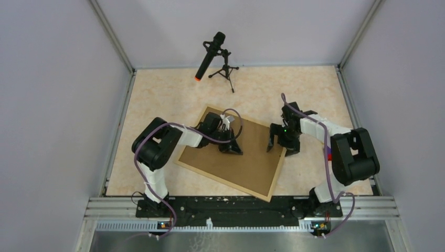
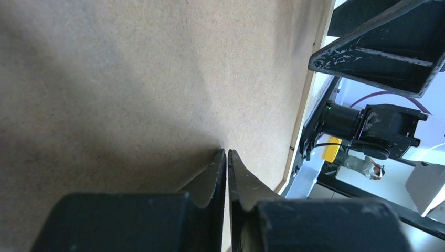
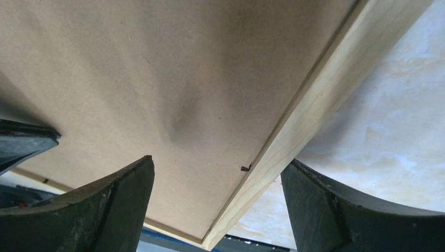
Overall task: Put the photo into the frame
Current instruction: Install the photo frame at the center of the board.
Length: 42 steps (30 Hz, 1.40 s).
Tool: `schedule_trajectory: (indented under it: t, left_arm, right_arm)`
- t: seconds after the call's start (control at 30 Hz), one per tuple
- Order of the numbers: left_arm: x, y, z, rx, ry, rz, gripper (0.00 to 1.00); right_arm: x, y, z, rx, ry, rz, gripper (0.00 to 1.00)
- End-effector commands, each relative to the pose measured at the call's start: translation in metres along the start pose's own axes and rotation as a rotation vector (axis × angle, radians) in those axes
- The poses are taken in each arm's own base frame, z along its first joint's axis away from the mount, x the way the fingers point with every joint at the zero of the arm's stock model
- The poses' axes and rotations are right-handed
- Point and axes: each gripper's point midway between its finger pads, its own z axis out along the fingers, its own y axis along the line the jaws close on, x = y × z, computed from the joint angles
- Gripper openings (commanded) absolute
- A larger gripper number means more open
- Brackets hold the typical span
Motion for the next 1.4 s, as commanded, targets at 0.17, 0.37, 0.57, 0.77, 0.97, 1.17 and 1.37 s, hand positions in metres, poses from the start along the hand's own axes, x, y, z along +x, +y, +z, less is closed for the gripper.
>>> schedule_trajectory:
  t: [0.17,0.37,0.57,0.77,0.97,1.17,1.37]
  left_arm:
    - [0.019,0.065,-0.022,-0.215,-0.029,-0.132,0.11]
    - [0.016,0.074,-0.028,-0.196,-0.049,-0.170,0.11]
    - [0.016,0.070,-0.026,-0.169,-0.035,-0.174,0.11]
    - [0.015,0.070,-0.027,-0.178,-0.040,-0.167,0.11]
    - [0.017,0.071,-0.026,-0.178,-0.035,-0.171,0.11]
    - [0.016,0.071,-0.027,-0.182,-0.041,-0.170,0.11]
    - [0.017,0.072,-0.028,-0.185,-0.041,-0.169,0.11]
  right_arm:
    - [-0.104,0.079,-0.013,-0.241,-0.190,-0.165,0.88]
    - [-0.014,0.022,-0.019,-0.076,0.056,-0.127,0.76]
    - [0.038,0.010,-0.028,-0.090,0.073,-0.098,0.50]
    - [0.066,0.011,-0.010,-0.097,0.118,-0.078,0.38]
    - [0.075,0.015,-0.007,-0.090,0.128,-0.085,0.32]
    - [0.081,0.014,0.000,-0.064,0.134,-0.078,0.32]
    - [0.083,0.003,-0.001,-0.006,0.129,-0.071,0.32]
